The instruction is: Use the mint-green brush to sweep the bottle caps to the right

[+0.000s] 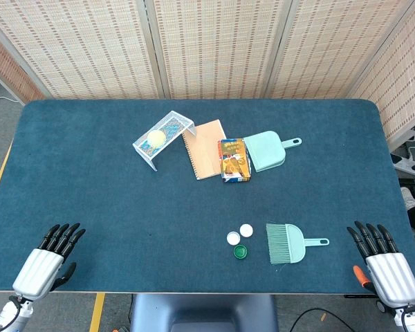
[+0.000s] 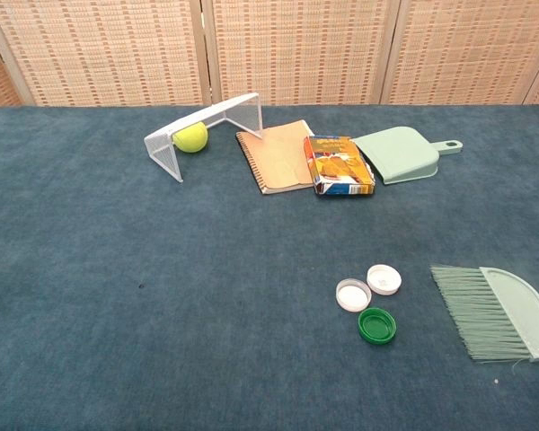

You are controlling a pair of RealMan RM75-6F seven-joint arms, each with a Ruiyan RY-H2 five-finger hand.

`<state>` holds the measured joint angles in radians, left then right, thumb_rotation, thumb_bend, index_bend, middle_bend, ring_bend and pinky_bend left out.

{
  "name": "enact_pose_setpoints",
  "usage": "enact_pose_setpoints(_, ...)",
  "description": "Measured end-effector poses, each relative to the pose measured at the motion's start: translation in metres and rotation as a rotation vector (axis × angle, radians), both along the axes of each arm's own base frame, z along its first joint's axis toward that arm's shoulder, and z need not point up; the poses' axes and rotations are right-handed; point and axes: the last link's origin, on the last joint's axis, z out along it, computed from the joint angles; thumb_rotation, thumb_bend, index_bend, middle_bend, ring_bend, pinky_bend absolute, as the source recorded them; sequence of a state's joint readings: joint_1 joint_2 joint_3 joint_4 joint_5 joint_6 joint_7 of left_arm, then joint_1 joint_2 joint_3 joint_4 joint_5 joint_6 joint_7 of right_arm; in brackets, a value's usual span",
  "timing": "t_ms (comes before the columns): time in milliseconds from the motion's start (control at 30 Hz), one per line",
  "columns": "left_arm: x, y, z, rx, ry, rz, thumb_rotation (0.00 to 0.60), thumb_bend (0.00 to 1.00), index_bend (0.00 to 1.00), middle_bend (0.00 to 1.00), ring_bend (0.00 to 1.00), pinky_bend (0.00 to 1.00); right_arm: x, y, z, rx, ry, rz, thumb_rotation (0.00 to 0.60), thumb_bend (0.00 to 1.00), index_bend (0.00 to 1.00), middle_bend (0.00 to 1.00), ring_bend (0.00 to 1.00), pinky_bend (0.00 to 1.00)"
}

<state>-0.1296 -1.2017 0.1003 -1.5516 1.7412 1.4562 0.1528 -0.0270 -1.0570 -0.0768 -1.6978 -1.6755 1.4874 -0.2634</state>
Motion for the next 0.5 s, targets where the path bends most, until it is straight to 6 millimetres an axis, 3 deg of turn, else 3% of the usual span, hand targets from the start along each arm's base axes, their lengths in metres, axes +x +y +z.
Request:
enact_pose_setpoints(300, 0.004, -0.003, -0.003, -0.006, -0.001, -0.013, 0.6, 0.45, 0.0, 0.0, 0.0, 0.07, -0.003, 0.001, -0.001, 0.002, 0.006, 0.002, 0.6, 0.24, 0.0, 0.0, 0.0, 0.0)
enact_pose_setpoints(500, 0.0, 0.001, -0.001, -0.005, -0.012, 0.011, 0.6, 0.45, 0.0, 0.0, 0.0, 0.07, 0.0, -0.01, -0.019, 0.031, 0.029, 0.037, 0.6, 0.24, 0.0, 0.0, 0.0, 0.0)
